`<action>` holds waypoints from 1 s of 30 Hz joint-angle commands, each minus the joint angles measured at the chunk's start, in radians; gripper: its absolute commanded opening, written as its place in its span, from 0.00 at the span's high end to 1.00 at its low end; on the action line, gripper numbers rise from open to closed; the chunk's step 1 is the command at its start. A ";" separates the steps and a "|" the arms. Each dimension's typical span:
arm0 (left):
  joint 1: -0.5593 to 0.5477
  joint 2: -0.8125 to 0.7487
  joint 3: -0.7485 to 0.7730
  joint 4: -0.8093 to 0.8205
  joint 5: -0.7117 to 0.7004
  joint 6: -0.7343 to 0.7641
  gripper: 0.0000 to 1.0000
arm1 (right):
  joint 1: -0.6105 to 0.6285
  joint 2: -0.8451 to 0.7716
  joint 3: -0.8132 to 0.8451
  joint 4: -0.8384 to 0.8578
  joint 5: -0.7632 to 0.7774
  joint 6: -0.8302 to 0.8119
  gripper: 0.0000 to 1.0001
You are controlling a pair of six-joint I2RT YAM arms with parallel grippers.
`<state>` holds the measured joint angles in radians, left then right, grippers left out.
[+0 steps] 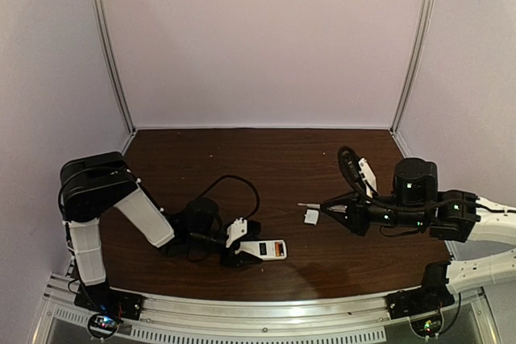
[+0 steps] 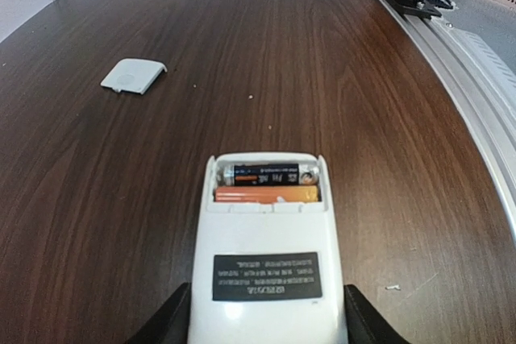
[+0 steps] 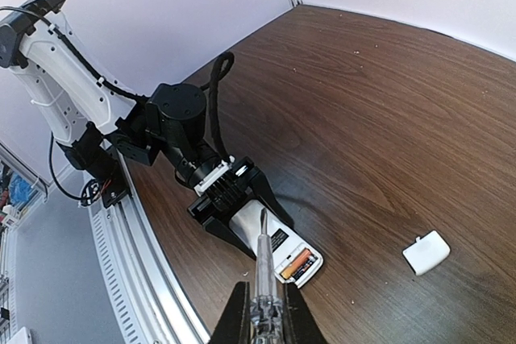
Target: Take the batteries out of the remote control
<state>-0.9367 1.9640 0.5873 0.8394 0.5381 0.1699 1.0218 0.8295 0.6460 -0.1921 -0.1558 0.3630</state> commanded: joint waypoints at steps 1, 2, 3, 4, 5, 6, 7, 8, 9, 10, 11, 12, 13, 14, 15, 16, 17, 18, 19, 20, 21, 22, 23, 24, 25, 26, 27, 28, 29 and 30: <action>-0.002 -0.036 0.022 -0.064 0.003 0.038 0.74 | 0.006 -0.016 0.001 -0.031 0.032 0.014 0.98; -0.003 -0.048 0.023 -0.065 -0.002 0.042 0.76 | 0.006 -0.015 0.006 -0.039 0.037 0.013 0.98; -0.006 -0.062 0.024 -0.067 -0.015 0.047 0.78 | 0.006 -0.014 0.014 -0.048 0.042 0.011 0.98; -0.012 -0.073 0.027 -0.072 -0.027 0.056 0.81 | 0.006 -0.013 0.019 -0.053 0.047 0.010 0.98; -0.017 -0.086 0.029 -0.079 -0.044 0.066 0.86 | 0.007 -0.011 0.023 -0.062 0.054 0.010 0.98; -0.023 -0.097 0.031 -0.084 -0.064 0.076 0.90 | 0.006 -0.007 0.033 -0.072 0.063 0.010 0.99; -0.027 -0.106 0.032 -0.086 -0.082 0.085 0.95 | 0.006 -0.004 0.041 -0.080 0.070 0.009 1.00; -0.029 -0.116 0.034 -0.086 -0.098 0.093 1.00 | 0.006 0.000 0.049 -0.091 0.076 0.011 1.00; -0.031 -0.124 0.035 -0.085 -0.109 0.100 1.00 | 0.006 0.001 0.057 -0.100 0.084 0.012 1.00; -0.030 -0.133 0.037 -0.084 -0.120 0.106 1.00 | 0.006 0.003 0.065 -0.107 0.089 0.014 1.00; -0.031 -0.140 0.037 -0.081 -0.129 0.112 1.00 | 0.006 0.003 0.071 -0.114 0.093 0.018 1.00; -0.030 -0.148 0.037 -0.078 -0.137 0.118 1.00 | 0.007 0.003 0.075 -0.118 0.097 0.022 1.00; -0.030 -0.156 0.037 -0.076 -0.148 0.122 1.00 | 0.006 0.003 0.077 -0.120 0.100 0.023 1.00; -0.030 -0.162 0.037 -0.077 -0.159 0.126 1.00 | 0.006 0.003 0.079 -0.121 0.106 0.028 1.00; -0.030 -0.168 0.037 -0.078 -0.167 0.132 1.00 | 0.006 0.004 0.082 -0.122 0.112 0.032 1.00; -0.031 -0.172 0.037 -0.078 -0.179 0.135 1.00 | 0.007 0.006 0.084 -0.125 0.118 0.038 1.00; -0.031 -0.176 0.037 -0.080 -0.188 0.139 1.00 | 0.006 0.009 0.087 -0.127 0.119 0.040 1.00; -0.030 -0.179 0.038 -0.084 -0.192 0.143 1.00 | 0.007 0.014 0.091 -0.128 0.120 0.040 1.00; -0.031 -0.181 0.040 -0.088 -0.195 0.150 1.00 | 0.006 0.017 0.095 -0.131 0.124 0.042 1.00; -0.030 -0.181 0.043 -0.093 -0.195 0.159 1.00 | 0.006 0.024 0.101 -0.139 0.130 0.043 1.00; -0.031 -0.183 0.044 -0.097 -0.196 0.168 1.00 | 0.006 0.032 0.109 -0.148 0.135 0.043 1.00; -0.031 -0.186 0.045 -0.100 -0.196 0.178 1.00 | 0.006 0.043 0.120 -0.158 0.137 0.040 1.00; -0.031 -0.190 0.043 -0.104 -0.197 0.182 1.00 | 0.006 0.055 0.133 -0.176 0.139 0.034 1.00; -0.031 -0.199 0.040 -0.108 -0.197 0.186 1.00 | 0.006 0.069 0.149 -0.192 0.131 0.028 1.00; -0.031 -0.205 0.033 -0.109 -0.194 0.194 1.00 | 0.006 0.086 0.163 -0.205 0.125 0.020 1.00; -0.031 -0.213 0.027 -0.110 -0.191 0.201 1.00 | 0.006 0.101 0.178 -0.214 0.110 0.012 1.00; -0.031 -0.219 0.020 -0.109 -0.190 0.206 1.00 | 0.007 0.117 0.192 -0.222 0.101 0.006 1.00; -0.030 -0.223 0.013 -0.109 -0.189 0.211 1.00 | 0.007 0.135 0.207 -0.233 0.091 0.001 1.00; -0.031 -0.225 0.008 -0.109 -0.185 0.217 1.00 | 0.009 0.151 0.223 -0.242 0.081 -0.005 1.00; -0.030 -0.226 0.005 -0.109 -0.182 0.220 1.00 | 0.011 0.176 0.237 -0.251 0.071 -0.013 1.00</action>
<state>-0.9642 1.7721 0.6067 0.7082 0.3534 0.3485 1.0222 0.9493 0.8196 -0.3779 -0.0547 0.3828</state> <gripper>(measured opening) 0.562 0.105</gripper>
